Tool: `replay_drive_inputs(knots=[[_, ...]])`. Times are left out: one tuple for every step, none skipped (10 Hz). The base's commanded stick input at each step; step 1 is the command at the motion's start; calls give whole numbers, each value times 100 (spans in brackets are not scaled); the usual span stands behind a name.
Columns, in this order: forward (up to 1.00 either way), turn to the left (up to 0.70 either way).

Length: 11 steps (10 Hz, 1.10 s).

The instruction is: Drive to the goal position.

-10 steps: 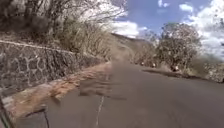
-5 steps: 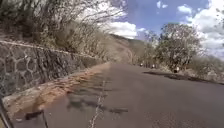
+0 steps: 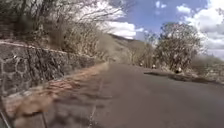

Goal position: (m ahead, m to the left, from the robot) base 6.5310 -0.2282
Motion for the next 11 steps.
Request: replay_drive_inputs(knots=[[70, 0], [70, 0], [70, 0], [70, 0], [70, 0], [70, 0], [70, 0], [70, 0], [70, 0], [70, 0], [70, 0]])
